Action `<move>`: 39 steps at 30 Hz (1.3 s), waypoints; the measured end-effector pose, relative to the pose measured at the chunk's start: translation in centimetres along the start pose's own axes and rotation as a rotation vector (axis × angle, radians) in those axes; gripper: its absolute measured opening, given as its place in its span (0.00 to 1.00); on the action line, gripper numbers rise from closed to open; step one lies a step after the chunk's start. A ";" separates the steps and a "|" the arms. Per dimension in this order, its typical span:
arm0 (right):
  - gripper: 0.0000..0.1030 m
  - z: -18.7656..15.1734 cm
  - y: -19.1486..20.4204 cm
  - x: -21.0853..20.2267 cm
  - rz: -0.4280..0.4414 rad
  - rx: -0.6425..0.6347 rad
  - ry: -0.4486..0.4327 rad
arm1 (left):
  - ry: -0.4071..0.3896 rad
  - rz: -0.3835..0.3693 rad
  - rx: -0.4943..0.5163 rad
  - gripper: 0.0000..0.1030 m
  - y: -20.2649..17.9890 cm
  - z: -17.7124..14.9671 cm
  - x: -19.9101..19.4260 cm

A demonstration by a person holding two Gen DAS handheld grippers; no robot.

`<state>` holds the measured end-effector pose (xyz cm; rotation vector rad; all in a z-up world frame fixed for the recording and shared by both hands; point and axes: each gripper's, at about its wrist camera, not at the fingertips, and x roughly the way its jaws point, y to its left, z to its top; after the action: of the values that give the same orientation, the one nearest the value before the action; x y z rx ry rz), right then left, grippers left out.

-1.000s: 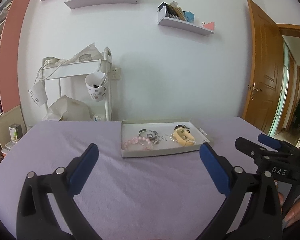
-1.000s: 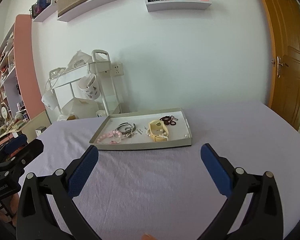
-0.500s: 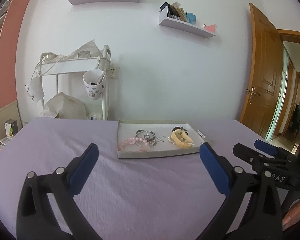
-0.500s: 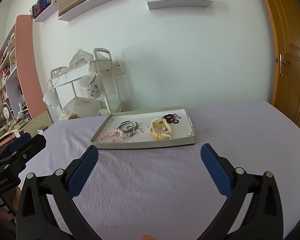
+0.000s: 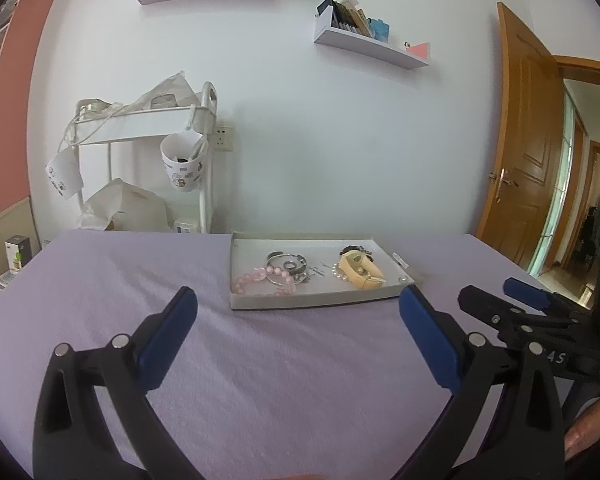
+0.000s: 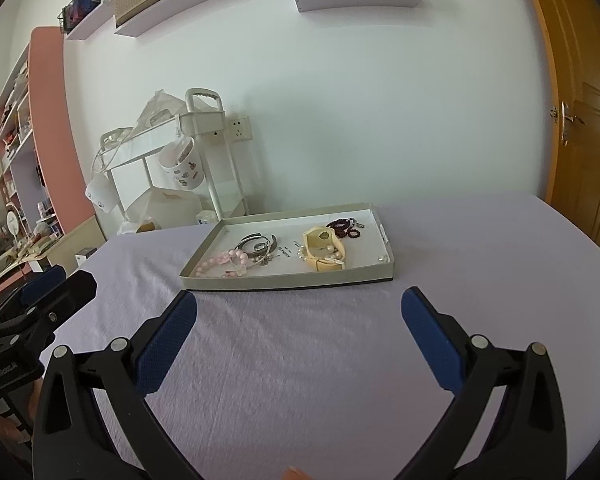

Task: Organize jewelry

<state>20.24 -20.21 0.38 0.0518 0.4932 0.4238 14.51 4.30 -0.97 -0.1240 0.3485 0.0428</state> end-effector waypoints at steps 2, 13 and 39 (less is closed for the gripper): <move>0.99 0.0 -0.1 0.0 -0.001 0.002 0.001 | -0.001 -0.010 -0.008 0.98 0.1 0.0 -0.1; 0.99 -0.1 0.1 0.0 0.003 -0.002 0.001 | -0.007 0.008 -0.019 0.98 0.5 0.0 -0.4; 0.99 -0.1 0.5 0.0 0.020 -0.010 0.000 | 0.002 0.005 -0.024 0.98 0.4 -0.1 0.1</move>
<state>20.02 -19.77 0.30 0.0473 0.4914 0.4455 14.53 4.64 -1.15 -0.1465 0.3504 0.0517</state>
